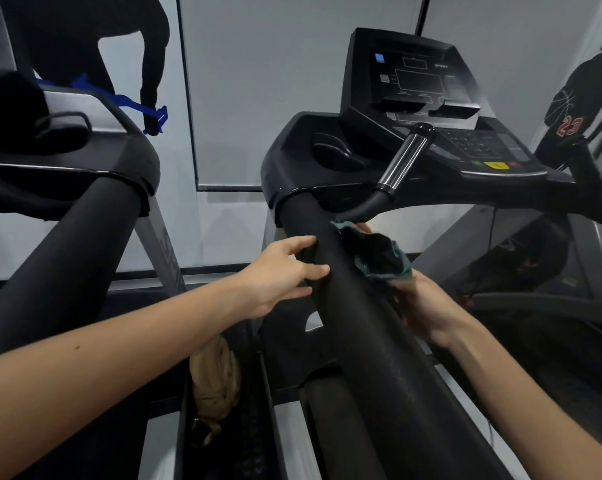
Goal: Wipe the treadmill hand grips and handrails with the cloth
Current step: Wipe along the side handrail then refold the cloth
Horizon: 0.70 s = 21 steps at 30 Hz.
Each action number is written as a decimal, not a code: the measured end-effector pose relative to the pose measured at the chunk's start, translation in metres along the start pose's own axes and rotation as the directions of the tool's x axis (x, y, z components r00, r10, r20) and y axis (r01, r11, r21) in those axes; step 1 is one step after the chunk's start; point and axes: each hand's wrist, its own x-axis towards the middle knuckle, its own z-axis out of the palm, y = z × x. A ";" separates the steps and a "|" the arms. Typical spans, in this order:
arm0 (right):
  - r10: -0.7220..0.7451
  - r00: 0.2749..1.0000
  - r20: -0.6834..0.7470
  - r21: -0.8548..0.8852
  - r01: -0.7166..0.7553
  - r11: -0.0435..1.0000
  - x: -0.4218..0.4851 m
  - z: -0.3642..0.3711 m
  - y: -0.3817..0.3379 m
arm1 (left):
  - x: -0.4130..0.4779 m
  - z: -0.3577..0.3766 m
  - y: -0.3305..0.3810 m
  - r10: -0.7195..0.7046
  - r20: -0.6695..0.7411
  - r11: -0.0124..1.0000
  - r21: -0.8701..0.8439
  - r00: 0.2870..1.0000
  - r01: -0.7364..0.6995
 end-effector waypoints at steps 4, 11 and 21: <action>0.059 0.997 0.047 -0.152 -0.052 0.987 0.009 0.011 -0.024 | -0.002 -0.001 -0.006 0.011 0.012 0.997 0.077 1.000 -0.011; 0.062 0.982 0.181 -0.383 0.013 0.924 0.010 0.014 -0.033 | -0.002 0.000 -0.010 0.020 -0.013 0.997 0.079 1.000 -0.018; -0.131 0.976 0.175 -0.712 0.217 0.668 -0.013 0.007 -0.030 | -0.007 0.002 -0.006 0.099 -0.013 0.982 0.160 0.995 -0.095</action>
